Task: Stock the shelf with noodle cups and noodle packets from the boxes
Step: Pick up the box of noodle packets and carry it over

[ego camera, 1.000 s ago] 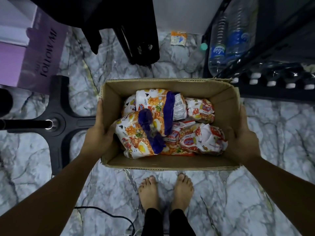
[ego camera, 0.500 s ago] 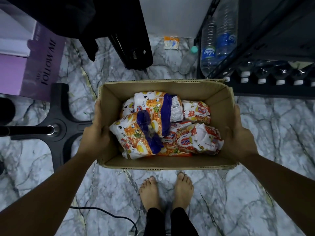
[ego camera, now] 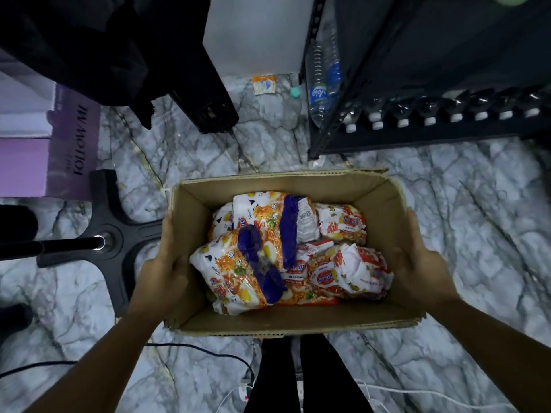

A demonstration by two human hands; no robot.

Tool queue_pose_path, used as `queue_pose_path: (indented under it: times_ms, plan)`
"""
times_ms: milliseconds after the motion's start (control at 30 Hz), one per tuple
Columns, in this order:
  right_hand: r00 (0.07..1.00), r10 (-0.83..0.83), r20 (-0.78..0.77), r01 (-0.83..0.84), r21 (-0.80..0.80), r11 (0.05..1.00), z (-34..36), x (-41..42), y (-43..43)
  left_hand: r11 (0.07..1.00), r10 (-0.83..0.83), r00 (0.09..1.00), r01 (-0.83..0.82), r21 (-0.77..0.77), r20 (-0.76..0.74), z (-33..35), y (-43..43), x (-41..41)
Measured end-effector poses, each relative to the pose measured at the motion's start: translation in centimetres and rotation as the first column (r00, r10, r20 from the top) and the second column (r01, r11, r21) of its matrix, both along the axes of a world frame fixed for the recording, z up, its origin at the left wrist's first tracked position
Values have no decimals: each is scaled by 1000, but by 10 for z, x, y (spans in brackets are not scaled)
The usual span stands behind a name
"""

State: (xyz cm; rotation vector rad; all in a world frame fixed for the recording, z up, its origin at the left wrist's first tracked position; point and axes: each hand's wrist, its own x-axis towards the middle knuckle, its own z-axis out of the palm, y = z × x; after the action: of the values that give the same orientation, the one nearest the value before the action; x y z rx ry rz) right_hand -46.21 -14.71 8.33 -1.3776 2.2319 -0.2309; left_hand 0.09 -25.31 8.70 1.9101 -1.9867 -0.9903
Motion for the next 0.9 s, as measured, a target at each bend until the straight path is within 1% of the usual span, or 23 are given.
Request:
queue_pose_path:
  times_ms: [167,200,333,433,533,633,700,800,900]
  plan:
    - [995,-88,36,89,-22,996,68,4,57,994,-25,1000,27,104,-18,76,25,-12]
    - [993,-111,40,112,-35,993,83,6,70,992,-53,998,55,110,-17,94,28,-13]
    - [975,-219,46,219,3,976,141,13,120,975,-189,982,189,112,-18,154,27,-21]
    - [949,-311,62,312,-23,950,177,22,151,956,-276,961,278,99,-36,186,25,-31]
    - [916,-402,25,402,-13,916,204,29,176,937,-327,944,330,115,-46,211,14,-41]
    - [876,-480,36,481,-36,876,231,32,197,900,-426,904,426,89,-19,236,5,-62]
    - [848,-528,45,530,-49,847,247,34,213,866,-492,870,493,78,-31,252,-2,-78]
    - [776,-630,27,631,-61,774,267,37,239,806,-587,808,589,52,-48,276,-11,-114]
    - [698,-715,48,716,-75,694,282,42,266,727,-683,729,684,57,-35,297,-19,-159]
